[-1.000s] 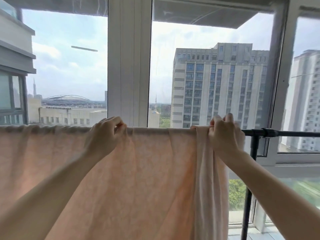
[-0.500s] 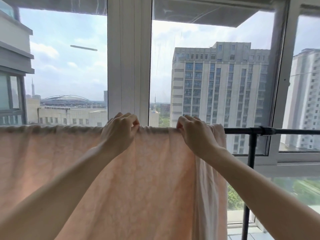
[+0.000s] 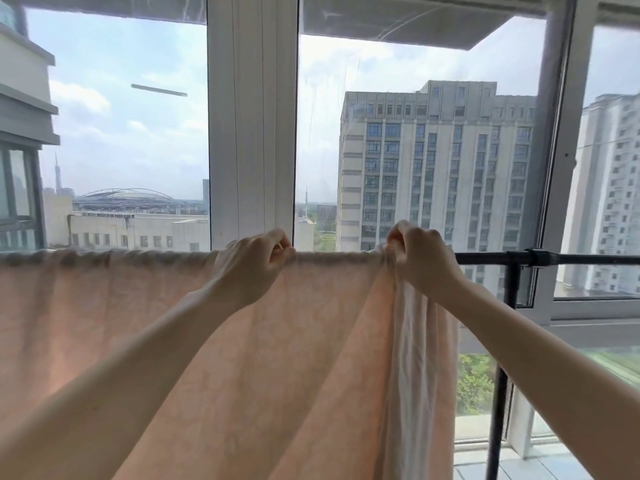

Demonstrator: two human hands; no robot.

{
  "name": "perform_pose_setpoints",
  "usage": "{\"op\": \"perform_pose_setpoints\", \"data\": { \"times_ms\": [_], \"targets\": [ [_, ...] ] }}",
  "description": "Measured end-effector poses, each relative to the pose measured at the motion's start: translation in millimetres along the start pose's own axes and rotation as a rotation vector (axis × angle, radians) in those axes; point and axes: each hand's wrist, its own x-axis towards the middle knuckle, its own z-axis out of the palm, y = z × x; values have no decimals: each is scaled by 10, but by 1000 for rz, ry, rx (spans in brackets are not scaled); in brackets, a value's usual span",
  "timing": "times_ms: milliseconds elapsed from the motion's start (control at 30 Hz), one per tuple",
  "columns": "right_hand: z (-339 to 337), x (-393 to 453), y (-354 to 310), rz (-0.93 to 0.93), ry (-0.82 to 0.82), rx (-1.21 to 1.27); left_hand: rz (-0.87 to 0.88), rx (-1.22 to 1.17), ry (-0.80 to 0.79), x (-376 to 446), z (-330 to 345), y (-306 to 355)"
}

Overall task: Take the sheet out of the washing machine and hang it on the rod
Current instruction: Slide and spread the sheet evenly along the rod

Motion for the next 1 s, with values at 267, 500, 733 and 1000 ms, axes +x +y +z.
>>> {"op": "perform_pose_setpoints", "data": {
  "times_ms": [267,500,733,1000],
  "targets": [
    [141,-63,-194,-252,-29,76,16,-110,-16,41,-100,-16],
    [145,-2,-165,-76,2,11,66,-165,68,168,15,189],
    [56,-21,-4,-20,56,5,66,-132,84,223,125,340],
    [27,-171,-7,-129,95,70,219,-106,-64,218,331,632]
  ]
}}
